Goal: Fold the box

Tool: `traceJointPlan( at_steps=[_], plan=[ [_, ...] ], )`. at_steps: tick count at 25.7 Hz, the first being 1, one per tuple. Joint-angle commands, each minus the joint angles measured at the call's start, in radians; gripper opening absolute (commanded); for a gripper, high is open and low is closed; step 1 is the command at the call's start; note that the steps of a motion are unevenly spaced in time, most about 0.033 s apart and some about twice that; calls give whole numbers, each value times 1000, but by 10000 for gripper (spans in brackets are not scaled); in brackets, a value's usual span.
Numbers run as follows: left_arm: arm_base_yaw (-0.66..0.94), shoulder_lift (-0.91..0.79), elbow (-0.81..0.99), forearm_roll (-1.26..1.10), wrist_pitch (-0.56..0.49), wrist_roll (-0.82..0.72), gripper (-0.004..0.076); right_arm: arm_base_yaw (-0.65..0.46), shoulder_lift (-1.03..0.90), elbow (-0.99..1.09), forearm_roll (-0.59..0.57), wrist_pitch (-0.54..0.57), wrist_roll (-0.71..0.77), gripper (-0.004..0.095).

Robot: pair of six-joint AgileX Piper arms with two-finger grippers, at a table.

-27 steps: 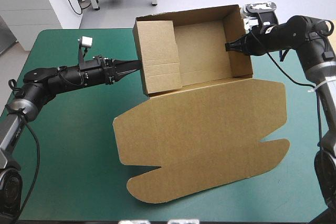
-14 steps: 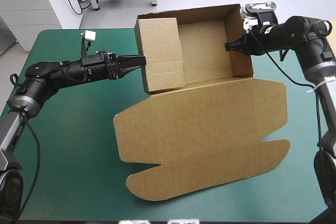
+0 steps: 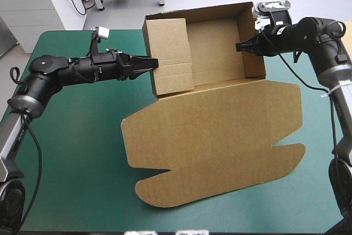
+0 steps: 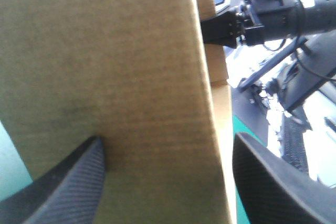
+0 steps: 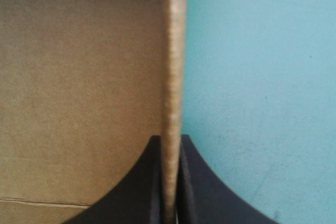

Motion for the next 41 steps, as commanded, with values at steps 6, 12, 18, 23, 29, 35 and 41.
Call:
traceJointPlan(
  at_steps=[6,12,18,23,29,35,41],
  plan=[
    [-189,-38,-249,468,-251,-391,489,32,-51,-33,6,-75,62,-13],
    [-301,-38,-368,967,-293,-763,484,34,-51,-33,18,-81,73,-13],
    [-368,-13,-406,1222,-278,-968,469,42,-51,-33,13,-102,96,-13],
    [-380,53,-452,1297,-195,-1049,461,82,-51,-33,4,-120,107,-13],
    [-380,91,-482,1348,-172,-1090,322,110,-51,-33,-19,-120,115,-13],
    [-380,93,-482,1334,-206,-1092,-6,113,-51,-33,-15,-82,114,-14],
    [-380,124,-482,1333,-199,-1092,-6,113,-43,-33,-65,41,65,-15]
  ],
)
